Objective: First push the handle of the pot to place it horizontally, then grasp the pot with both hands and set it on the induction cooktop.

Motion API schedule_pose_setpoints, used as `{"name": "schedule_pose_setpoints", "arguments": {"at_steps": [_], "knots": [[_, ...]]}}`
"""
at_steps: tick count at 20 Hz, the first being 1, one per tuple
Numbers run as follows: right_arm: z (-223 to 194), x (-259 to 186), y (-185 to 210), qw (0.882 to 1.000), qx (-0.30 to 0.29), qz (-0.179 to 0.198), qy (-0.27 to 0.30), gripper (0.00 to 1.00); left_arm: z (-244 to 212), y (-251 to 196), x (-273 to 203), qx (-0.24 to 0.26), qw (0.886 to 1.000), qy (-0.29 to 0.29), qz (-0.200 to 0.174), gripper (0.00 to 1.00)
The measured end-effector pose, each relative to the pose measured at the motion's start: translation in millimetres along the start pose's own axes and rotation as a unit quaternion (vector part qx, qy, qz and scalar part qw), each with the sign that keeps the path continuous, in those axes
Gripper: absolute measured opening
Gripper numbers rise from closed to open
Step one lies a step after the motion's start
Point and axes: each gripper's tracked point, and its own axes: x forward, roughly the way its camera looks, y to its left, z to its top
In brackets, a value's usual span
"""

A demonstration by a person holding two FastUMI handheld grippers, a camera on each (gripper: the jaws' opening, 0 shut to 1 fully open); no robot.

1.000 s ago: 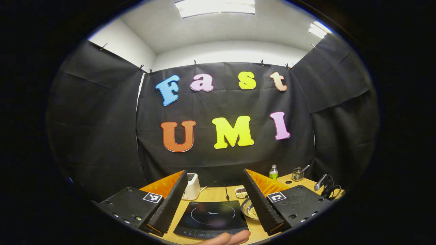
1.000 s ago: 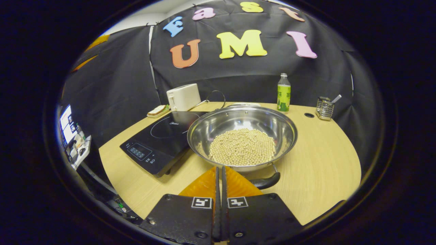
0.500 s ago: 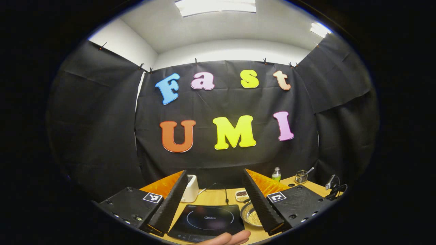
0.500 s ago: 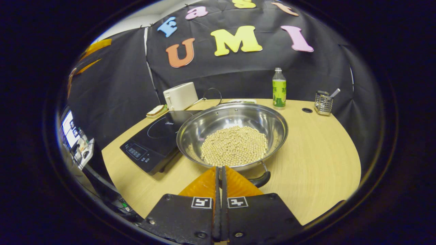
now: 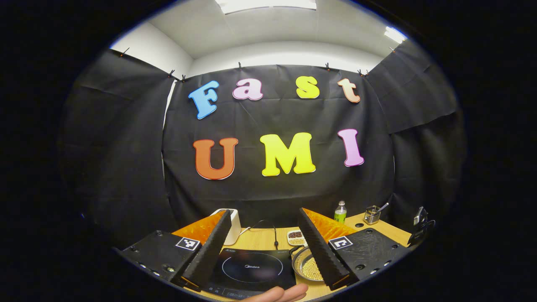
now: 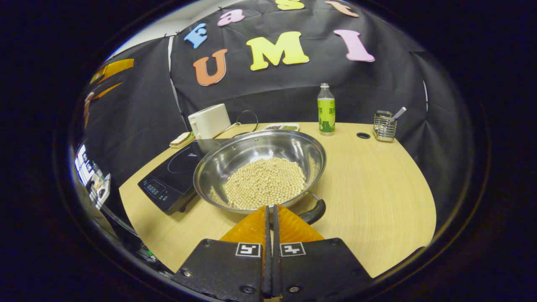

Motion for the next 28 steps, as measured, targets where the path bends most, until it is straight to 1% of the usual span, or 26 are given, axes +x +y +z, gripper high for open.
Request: {"name": "schedule_pose_setpoints", "arguments": {"at_steps": [5,9,10,11,12,13,16,17,18,21,22,23,28], "knots": [[10.3,7.0,-26.3,1.000,0.015,0.004,-0.003,0.04,0.7,-9.7,2.5,-0.003,1.000,0.005,-0.006,0.95],[21.7,16.3,-44.9,1.000,0.027,0.000,-0.008,0.04,-0.3,-5.5,7.8,-0.005,1.000,0.007,-0.001,0.95],[26.5,19.5,-52.1,1.000,0.023,-0.008,-0.013,0.02,-1.8,-4.8,10.9,-0.005,1.000,0.008,-0.001,0.95],[29.9,23.0,-58.4,1.000,0.018,-0.017,-0.015,0.04,-3.6,-4.7,13.6,-0.005,1.000,0.010,-0.001,0.95],[33.9,27.7,-65.2,0.999,0.015,-0.028,-0.018,0.04,-6.9,-6.3,15.2,-0.006,1.000,0.014,-0.003,0.95],[36.4,32.2,-70.7,0.999,0.013,-0.034,-0.020,0.00,-9.6,-7.4,17.3,-0.006,1.000,0.017,-0.006,0.95],[42.1,39.7,-77.0,0.999,0.023,-0.041,-0.014,0.04,-13.3,-7.0,21.0,-0.010,1.000,0.020,-0.012,0.96],[43.2,40.5,-78.2,0.999,0.023,-0.043,-0.013,0.02,-13.1,-7.2,22.5,-0.012,1.000,0.018,-0.014,0.95],[45.9,43.1,-80.3,0.999,0.021,-0.045,-0.013,0.04,-13.6,-6.8,23.2,-0.014,1.000,0.016,-0.017,0.95],[52.7,52.3,-87.1,0.998,0.019,-0.053,-0.010,0.04,-17.5,-7.5,25.4,-0.018,0.999,0.016,-0.024,0.95],[55.6,55.4,-89.1,0.998,0.020,-0.057,-0.007,0.02,-20.2,-6.6,26.8,-0.020,0.999,0.017,-0.026,0.96],[57.4,58.1,-90.8,0.998,0.019,-0.061,-0.004,0.04,-21.9,-6.6,28.0,-0.021,0.999,0.017,-0.028,0.96],[71.1,71.9,-99.6,0.996,0.009,-0.089,-0.005,0.04,-33.9,-5.0,31.9,-0.023,0.999,0.024,-0.038,0.96]]}}
